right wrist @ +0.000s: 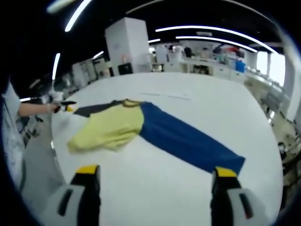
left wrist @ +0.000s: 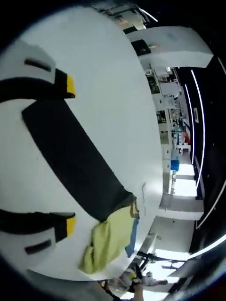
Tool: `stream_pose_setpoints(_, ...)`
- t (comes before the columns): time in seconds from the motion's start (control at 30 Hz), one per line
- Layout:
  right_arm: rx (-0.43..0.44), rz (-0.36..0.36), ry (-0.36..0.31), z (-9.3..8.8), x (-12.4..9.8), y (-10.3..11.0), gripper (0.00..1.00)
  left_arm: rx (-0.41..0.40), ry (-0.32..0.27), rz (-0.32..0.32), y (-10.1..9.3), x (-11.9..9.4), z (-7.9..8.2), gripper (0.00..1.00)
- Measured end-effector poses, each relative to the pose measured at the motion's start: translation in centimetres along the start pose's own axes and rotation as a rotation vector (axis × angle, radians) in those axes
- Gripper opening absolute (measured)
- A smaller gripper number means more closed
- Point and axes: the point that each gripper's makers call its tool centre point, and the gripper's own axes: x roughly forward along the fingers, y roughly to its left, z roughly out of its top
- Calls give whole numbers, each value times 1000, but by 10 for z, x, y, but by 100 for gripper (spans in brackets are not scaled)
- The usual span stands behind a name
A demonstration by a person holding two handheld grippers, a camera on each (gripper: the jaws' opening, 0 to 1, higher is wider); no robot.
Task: Fold the garment on the visible template until the final outline fits inside the template.
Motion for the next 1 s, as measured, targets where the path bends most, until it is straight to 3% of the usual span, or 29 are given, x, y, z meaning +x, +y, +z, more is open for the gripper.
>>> stream_pose_setpoints(0.2,-4,2,-14,2,-7,3,99,29,-35,-79,-38,-10,12,96)
stream_pose_setpoints(0.4,-30,6,-7,0,-12,8,99,55,-52,-132,-54,-19,21,95)
stream_pose_setpoints(0.7,-56,18,-14,-3,-19,17,99,102,-88,-226,-100,-36,41,94)
stream_pose_setpoints(1.0,-84,23,-25,-7,-24,35,99,174,-115,-347,-169,-45,58,90)
